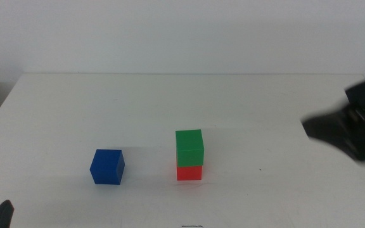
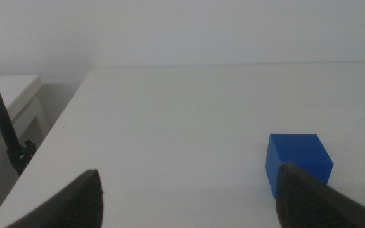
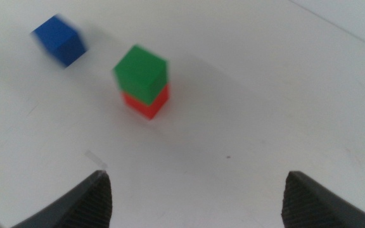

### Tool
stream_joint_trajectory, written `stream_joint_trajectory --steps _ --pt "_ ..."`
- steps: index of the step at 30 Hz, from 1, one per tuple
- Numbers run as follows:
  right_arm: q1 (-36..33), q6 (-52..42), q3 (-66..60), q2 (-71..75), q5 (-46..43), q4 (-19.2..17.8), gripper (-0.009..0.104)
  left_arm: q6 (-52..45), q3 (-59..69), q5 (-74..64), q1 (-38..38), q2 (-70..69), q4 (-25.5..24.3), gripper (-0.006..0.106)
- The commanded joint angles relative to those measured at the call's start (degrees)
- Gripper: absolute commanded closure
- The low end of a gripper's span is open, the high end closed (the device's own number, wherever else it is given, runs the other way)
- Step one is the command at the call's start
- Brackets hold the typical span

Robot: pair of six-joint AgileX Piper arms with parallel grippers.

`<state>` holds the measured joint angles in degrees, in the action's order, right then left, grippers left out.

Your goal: Stack red cubes first, then green, then blue cubes in a specific spot.

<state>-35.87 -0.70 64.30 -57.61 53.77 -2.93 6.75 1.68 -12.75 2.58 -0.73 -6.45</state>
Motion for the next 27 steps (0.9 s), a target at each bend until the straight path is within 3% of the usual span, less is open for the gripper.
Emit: stream_joint_trajectory --steps 1,5,8,19,27 --pt "1.57 -10.86 -2.37 5.20 -5.32 6.14 0.001 0.41 -0.17 4.74 -0.04 -1.20 0.56 0.007" --pt "1.61 -22.62 -3.80 9.49 -5.11 15.72 0.001 0.41 -0.17 4.74 -0.04 -1.20 0.56 0.007" --pt "1.61 -25.17 -3.80 11.40 -5.47 18.81 0.001 0.41 -0.17 4.74 -0.04 -1.20 0.56 0.007" --pt "1.64 -23.17 -3.80 15.52 -9.20 18.60 0.001 0.41 -0.17 4.74 -0.04 -1.20 0.56 0.007" --pt "1.70 -19.14 -3.80 15.52 -11.36 16.50 0.001 0.41 -0.17 4.74 -0.04 -1.20 0.56 0.007"
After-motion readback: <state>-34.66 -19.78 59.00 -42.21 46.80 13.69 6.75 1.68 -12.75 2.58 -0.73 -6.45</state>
